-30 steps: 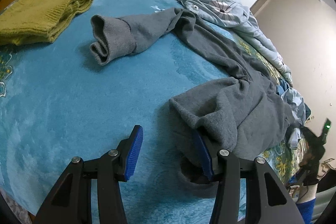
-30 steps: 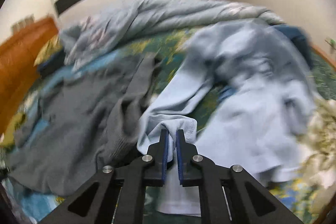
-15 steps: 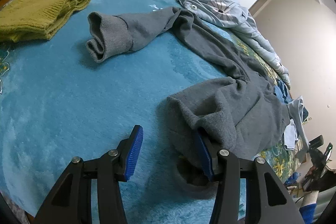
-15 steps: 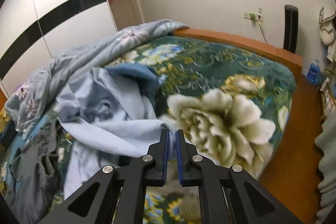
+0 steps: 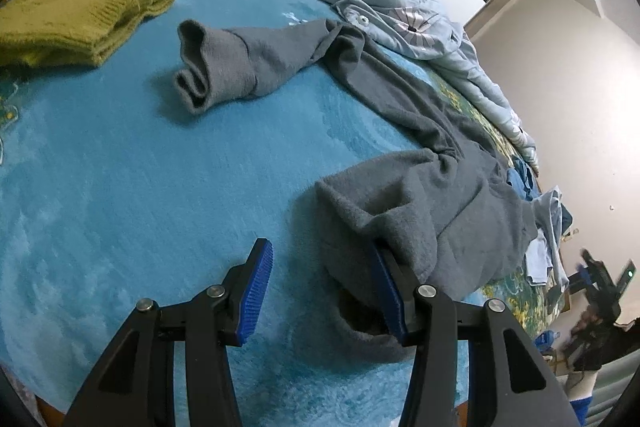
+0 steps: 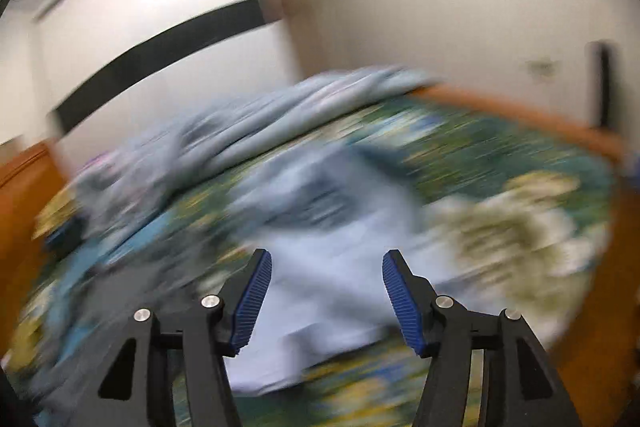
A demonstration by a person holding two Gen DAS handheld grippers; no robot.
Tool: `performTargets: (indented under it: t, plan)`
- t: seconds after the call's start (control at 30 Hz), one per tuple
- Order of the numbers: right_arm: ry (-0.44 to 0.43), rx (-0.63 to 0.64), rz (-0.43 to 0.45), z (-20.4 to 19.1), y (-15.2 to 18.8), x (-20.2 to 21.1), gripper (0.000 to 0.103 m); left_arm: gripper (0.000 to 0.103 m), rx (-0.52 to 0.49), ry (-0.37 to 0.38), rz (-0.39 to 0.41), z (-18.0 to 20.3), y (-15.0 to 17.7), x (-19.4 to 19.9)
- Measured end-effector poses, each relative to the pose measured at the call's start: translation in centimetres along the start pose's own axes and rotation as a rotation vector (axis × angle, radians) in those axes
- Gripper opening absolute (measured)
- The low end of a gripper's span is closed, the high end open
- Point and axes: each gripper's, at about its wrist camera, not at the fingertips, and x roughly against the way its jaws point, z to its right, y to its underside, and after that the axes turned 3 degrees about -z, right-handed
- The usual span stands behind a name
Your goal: Fold clothes
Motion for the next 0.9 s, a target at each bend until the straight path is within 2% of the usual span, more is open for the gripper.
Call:
performTargets:
  t: [0.13, 0.23, 0.3, 0.47, 0.53, 0.7, 0.9]
  plan:
    - [-0.204, 0.065, -0.2, -6.7, 3.8, -5.9, 0.062, 0.052, -0.012, 0.025, -0.001, 0.0, 0.3, 0.2]
    - [-0.267, 0.076, -0.297, -9.9, 5.7, -9.0, 0.062, 0.052, -0.032, 0.056, 0.0, 0.0, 0.5, 0.6]
    - [-0.273, 0.066, -0.33, -10.6, 6.4, -10.2, 0.062, 0.052, -0.04, 0.077, 0.005, -0.1, 0.6, 1.1]
    - [-0.236, 0.035, -0.348, -9.7, 6.9, -10.9, 0.061, 0.052, -0.095, 0.162, 0.007, 0.2, 1.0, 1.6]
    - [-0.238, 0.017, -0.354, -9.7, 6.9, -11.2, 0.06, 0.052, -0.132, 0.138, 0.005, 0.7, 1.2, 1.4]
    - [-0.246, 0.013, -0.377, -10.4, 6.9, -11.8, 0.048, 0.052, -0.276, 0.047, 0.019, 2.6, 1.7, 1.1]
    - [-0.241, 0.026, -0.398, -11.2, 6.9, -12.3, 0.039, 0.051, -0.42, -0.011, 0.029, 4.3, 1.4, 0.5]
